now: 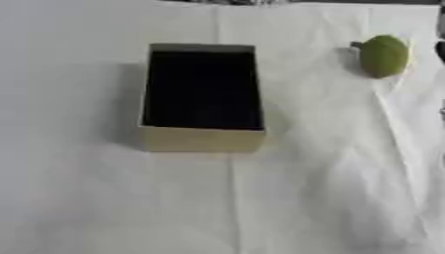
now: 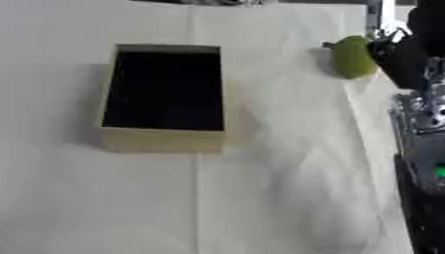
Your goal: Pick up objects on the table and place them in the box.
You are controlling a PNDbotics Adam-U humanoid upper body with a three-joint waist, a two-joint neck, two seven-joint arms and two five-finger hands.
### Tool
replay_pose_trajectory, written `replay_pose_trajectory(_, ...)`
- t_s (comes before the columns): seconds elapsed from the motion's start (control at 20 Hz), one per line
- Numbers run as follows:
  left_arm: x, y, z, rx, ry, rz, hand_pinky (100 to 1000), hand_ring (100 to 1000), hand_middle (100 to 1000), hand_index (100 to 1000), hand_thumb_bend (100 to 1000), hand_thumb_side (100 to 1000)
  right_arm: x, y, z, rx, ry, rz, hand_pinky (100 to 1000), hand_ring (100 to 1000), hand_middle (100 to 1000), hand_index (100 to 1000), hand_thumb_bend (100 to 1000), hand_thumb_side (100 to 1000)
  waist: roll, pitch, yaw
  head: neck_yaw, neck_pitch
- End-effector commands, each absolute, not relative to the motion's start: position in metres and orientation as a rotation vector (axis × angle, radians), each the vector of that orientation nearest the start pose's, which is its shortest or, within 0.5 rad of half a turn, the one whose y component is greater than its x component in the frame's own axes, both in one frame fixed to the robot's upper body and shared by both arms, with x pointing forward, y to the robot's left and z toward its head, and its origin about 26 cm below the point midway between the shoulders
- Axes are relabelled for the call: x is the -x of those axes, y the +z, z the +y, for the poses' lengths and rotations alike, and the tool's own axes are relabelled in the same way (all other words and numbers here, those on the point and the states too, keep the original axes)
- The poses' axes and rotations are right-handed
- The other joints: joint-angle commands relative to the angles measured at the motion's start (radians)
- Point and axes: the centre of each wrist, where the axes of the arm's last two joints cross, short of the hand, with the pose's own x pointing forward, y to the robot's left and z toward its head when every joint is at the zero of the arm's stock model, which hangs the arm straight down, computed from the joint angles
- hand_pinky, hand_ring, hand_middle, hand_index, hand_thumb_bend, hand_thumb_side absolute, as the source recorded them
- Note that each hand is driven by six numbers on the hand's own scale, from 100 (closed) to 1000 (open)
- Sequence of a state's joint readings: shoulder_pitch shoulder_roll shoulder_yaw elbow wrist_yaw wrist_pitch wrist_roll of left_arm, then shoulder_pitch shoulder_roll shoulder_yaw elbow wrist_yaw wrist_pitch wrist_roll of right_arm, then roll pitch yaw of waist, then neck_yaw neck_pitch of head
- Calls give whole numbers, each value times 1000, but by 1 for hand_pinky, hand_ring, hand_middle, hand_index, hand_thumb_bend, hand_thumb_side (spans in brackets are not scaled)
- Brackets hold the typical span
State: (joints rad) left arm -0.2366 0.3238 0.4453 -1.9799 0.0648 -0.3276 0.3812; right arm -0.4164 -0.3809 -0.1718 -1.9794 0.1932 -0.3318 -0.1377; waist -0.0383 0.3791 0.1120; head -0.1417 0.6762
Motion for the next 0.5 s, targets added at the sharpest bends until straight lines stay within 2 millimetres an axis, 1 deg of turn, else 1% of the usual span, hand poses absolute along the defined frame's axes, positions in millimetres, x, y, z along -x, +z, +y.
replay_pose_trajectory(0.05,-268,219,377,914,-511,3368,628,625,608,747,460,435,-302,258,-299,-715,-411,3337,847,852,718,821,100,511,4,-21,0,-6,-7)
replay_pose_trajectory(0.2,-268,219,377,915,-510,3369,628,625,609,747,459,435,-302,258,-300,-726,-413,3334,848,855,721,822,100,501,4,-20,-1,-12,-4)
replay_pose_trajectory(0.3,-268,219,377,915,-508,3369,628,625,609,747,459,436,-301,260,-303,-754,-424,3323,847,857,724,824,100,476,5,-20,-4,-16,-3)
replay_pose_trajectory(0.5,-268,220,378,915,-496,3369,628,625,609,747,460,435,-297,265,-316,-909,-530,3276,851,881,747,830,100,364,4,-19,-12,-28,1)
